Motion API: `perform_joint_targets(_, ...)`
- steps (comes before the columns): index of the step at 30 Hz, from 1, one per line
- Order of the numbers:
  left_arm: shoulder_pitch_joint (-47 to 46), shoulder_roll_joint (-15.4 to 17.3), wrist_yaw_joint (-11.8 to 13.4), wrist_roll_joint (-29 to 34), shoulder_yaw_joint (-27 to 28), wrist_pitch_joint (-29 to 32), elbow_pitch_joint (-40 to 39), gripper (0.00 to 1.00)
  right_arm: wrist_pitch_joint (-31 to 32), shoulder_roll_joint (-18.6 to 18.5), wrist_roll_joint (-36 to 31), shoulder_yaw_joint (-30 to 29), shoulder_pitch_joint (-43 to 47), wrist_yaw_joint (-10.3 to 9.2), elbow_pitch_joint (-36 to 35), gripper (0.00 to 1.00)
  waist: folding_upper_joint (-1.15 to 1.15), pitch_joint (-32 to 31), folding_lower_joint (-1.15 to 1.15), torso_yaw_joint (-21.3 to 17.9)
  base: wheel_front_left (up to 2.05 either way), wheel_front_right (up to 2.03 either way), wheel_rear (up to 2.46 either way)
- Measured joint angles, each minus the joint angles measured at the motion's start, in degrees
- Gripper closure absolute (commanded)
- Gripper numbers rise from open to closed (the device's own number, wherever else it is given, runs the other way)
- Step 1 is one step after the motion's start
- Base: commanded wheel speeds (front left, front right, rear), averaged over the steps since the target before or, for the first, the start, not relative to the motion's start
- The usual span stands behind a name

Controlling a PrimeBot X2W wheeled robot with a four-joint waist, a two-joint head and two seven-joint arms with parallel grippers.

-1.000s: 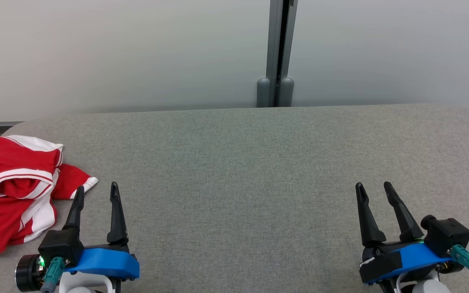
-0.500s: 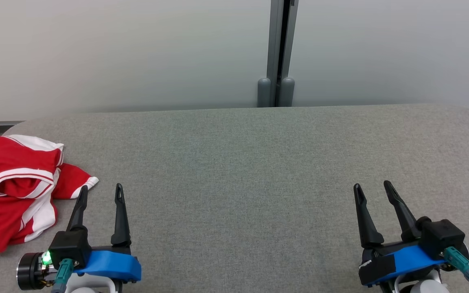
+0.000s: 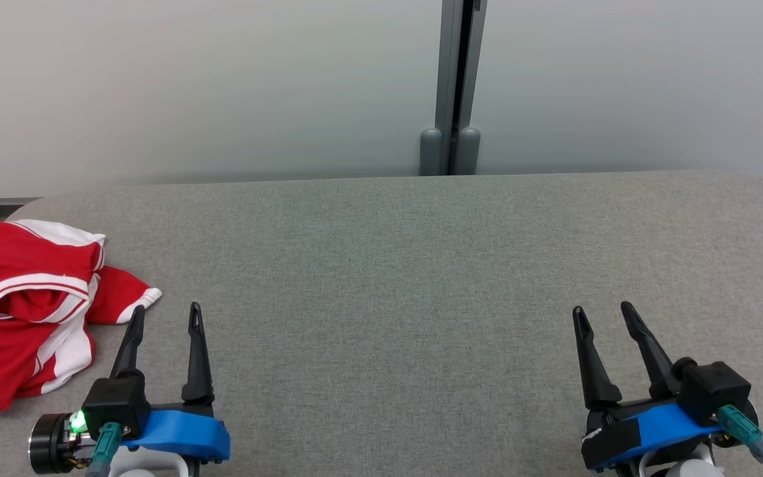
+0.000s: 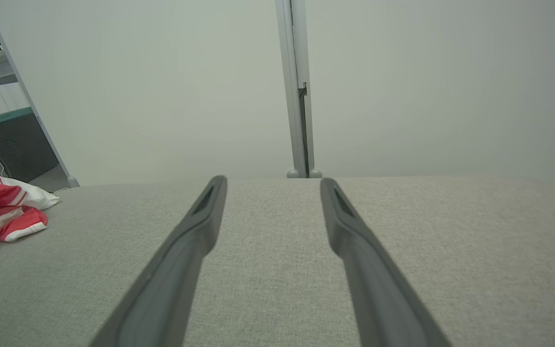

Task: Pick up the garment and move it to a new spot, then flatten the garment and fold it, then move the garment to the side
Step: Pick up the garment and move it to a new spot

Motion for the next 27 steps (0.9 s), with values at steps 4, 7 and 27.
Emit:
perform_joint_targets(4,-0.02,0.01,0.01,-0.07,-0.02,0.00,0.23,0.00,-0.01,0.00,0.01,0.00,-0.01,0.01,0.25,0.00,0.00,-0.02,0.00,0.04,0.00,0.00,0.00)
perform_joint_targets(7,-0.05,0.03,0.02,-0.07,-0.07,0.00,0.30,0.00,0.00,0.00,0.01,0.00,-0.03,0.01,0.43,0.00,0.00,-0.01,0.00,0.13,0.00,0.00,0.00)
perform_joint_targets(27,-0.56,0.92,1.54,-0.16,0.55,-0.01,0.44,0.00,-0.04,-0.02,0.52,1.15,-0.21,0.01,0.25,0.00,0.00,-0.04,0.01,5.82,0.00,0.00,0.00)
